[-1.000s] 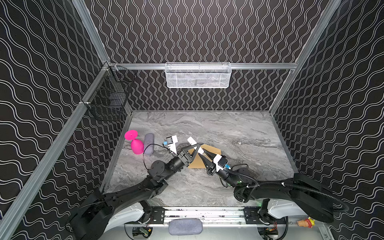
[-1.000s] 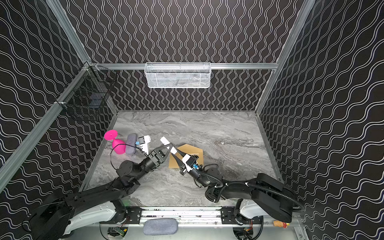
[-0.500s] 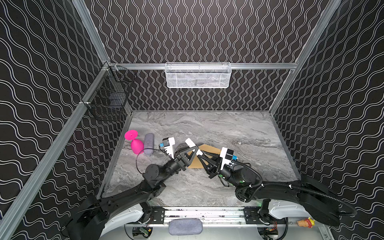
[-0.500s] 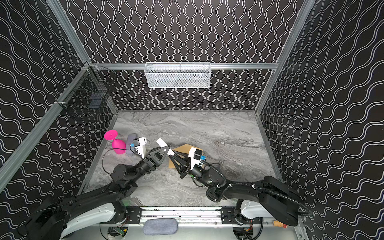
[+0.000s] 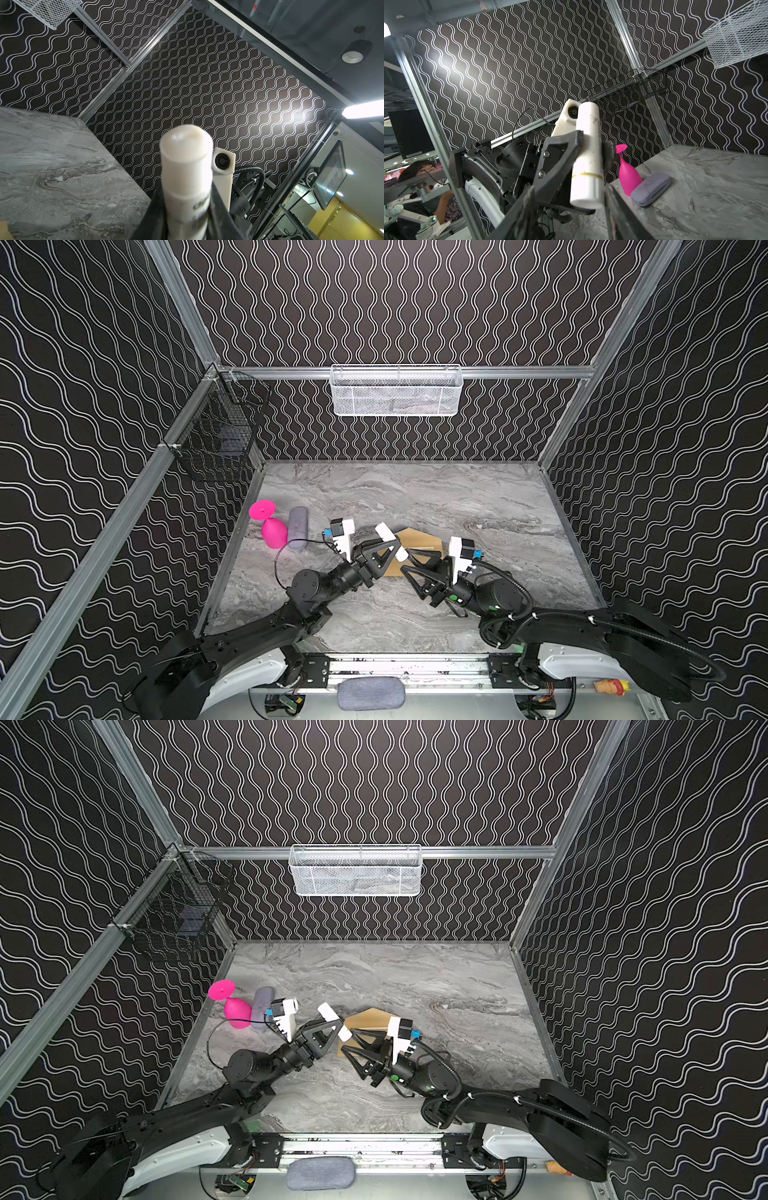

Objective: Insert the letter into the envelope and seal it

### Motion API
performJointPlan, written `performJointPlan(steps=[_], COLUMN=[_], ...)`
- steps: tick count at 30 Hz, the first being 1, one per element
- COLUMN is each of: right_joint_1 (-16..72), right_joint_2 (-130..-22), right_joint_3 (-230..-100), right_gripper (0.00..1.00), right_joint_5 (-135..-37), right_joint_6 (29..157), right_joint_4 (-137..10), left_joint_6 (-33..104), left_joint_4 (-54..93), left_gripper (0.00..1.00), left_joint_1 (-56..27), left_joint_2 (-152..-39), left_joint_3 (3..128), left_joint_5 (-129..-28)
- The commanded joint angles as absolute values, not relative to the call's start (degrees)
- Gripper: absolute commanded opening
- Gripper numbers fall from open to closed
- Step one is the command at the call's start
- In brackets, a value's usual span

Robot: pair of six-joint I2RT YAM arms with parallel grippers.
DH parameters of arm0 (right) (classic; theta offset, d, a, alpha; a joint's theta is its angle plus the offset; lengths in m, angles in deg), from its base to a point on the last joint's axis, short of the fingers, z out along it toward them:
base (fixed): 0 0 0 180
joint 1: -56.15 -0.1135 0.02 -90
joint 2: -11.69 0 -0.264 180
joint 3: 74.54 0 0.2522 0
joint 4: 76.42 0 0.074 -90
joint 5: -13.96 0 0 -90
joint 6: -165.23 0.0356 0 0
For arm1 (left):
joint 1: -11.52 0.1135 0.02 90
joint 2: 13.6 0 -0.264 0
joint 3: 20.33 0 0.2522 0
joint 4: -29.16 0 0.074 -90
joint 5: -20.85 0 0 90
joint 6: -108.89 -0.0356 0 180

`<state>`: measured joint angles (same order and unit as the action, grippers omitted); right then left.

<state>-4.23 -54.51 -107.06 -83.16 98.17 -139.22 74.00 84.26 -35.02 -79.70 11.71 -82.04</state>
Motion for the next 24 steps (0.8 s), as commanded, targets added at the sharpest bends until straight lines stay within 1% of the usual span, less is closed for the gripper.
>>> performJointPlan(steps=[1, 5, 8, 11, 16, 19, 24], right_joint_1=[-2.56, -2.31, -2.42, -3.91, -6.36, -9.21, -14.39], right_joint_2=[-49.18, -43.40, -43.26, -44.01, -45.79, -49.46, -59.41], right_joint_3=[-106.08, -109.60, -110.29, -108.06, -107.80, -106.66, -107.37], right_gripper=[0.59, 0.61, 0.62, 0.64, 0.64, 0.64, 0.64], right_joint_5=[-84.94, -82.21, -79.73, -76.98, -71.21, -65.78, -56.20], right_joint_6=[88.86, 66.85, 54.56, 44.35, 39.17, 37.95, 32.79], right_joint_4=[-132.36, -113.02, -109.08, -113.76, -118.09, -127.86, -145.37], left_joint_6=[73.10, 74.06, 74.24, 73.99, 73.89, 74.50, 75.00], left_joint_4=[82.08, 82.13, 81.22, 78.99, 79.04, 80.46, 81.50], left_gripper=[0.00, 0.00, 0.00, 0.00, 0.00, 0.00, 0.00], left_joint_1=[-34.88, -34.91, -34.83, -34.84, -34.84, -34.80, -34.84], left_joint_2=[-80.04, -80.05, -79.54, -78.55, -78.32, -79.23, -80.64], left_joint_3=[11.89, 12.06, 12.44, 13.02, 13.07, 12.88, 13.60], left_joint_5=[-78.97, -78.30, -78.12, -77.96, -77.51, -77.41, -77.80])
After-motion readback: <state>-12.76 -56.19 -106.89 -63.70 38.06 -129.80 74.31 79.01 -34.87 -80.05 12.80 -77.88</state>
